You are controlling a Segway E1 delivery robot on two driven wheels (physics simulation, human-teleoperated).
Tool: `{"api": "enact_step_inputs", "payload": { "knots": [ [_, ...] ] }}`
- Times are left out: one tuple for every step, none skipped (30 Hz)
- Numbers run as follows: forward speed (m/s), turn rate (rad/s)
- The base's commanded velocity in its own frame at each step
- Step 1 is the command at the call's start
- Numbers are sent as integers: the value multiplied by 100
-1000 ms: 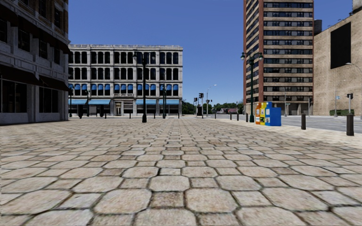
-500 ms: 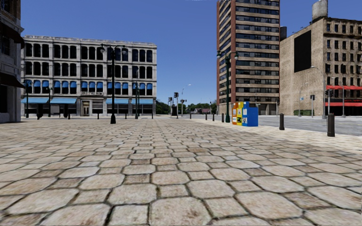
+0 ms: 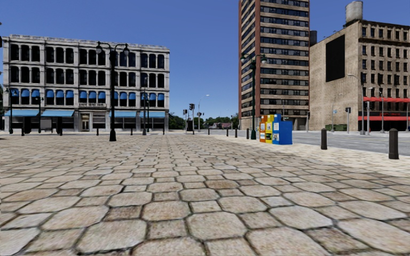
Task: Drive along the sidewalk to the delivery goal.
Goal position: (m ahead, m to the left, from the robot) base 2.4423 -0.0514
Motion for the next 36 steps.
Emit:
{"api": "enact_step_inputs", "payload": {
  "knots": [
    [200, -64],
    [200, -86],
    [200, -86],
    [200, -96],
    [200, -103],
    [200, -106],
    [200, -109],
    [200, -110],
    [200, -110],
    [200, -65],
    [200, -19],
    [200, -3],
    [200, 0],
    [200, 0],
    [200, 0],
    [200, 0],
    [200, 0],
    [200, 0],
    [200, 0],
    [200, 0],
    [200, 0],
    [200, 0],
    [200, 0],
    [200, 0],
    [200, 0],
    [200, 0],
    [200, 0],
    [200, 0],
    [200, 0],
    [200, 0],
    [200, 0],
    [200, 0],
    [200, 0],
    [200, 0],
    [200, 0],
    [200, 0]
  ]
}}
